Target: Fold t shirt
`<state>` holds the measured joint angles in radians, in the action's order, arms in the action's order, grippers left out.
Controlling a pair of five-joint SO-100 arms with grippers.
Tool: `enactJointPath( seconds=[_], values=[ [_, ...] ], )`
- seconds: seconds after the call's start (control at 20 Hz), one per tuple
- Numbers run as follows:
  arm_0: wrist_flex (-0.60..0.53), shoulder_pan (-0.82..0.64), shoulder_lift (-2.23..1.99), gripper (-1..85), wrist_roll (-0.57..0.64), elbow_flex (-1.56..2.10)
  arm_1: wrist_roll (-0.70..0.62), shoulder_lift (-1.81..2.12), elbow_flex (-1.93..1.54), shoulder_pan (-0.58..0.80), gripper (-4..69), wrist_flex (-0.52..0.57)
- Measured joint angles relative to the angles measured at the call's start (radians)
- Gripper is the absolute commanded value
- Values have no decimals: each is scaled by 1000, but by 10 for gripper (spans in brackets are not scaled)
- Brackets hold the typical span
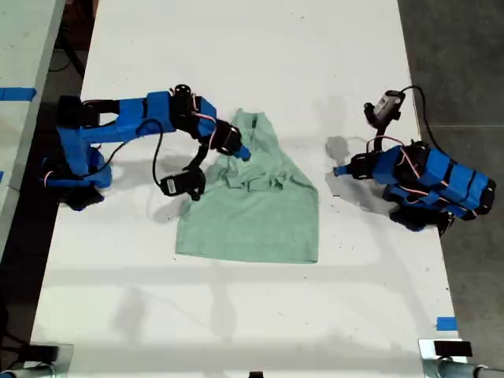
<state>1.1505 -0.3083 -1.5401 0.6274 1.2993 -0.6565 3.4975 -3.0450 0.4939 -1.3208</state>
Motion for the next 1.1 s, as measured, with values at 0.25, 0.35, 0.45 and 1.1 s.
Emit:
enactJointPath(
  seconds=[0.25,0.35,0.45,1.1],
  values=[
    [-561,-354,-1002,-2,-29,1028,0,0,0,0,25,0],
    [-561,-472,-1496,-3,-17,1517,0,2,0,0,25,0],
    [-588,-477,-1904,-3,5,1871,0,2,0,0,25,0],
    [-505,-503,-2040,-3,-40,1956,0,2,0,3,25,0]
  ],
)
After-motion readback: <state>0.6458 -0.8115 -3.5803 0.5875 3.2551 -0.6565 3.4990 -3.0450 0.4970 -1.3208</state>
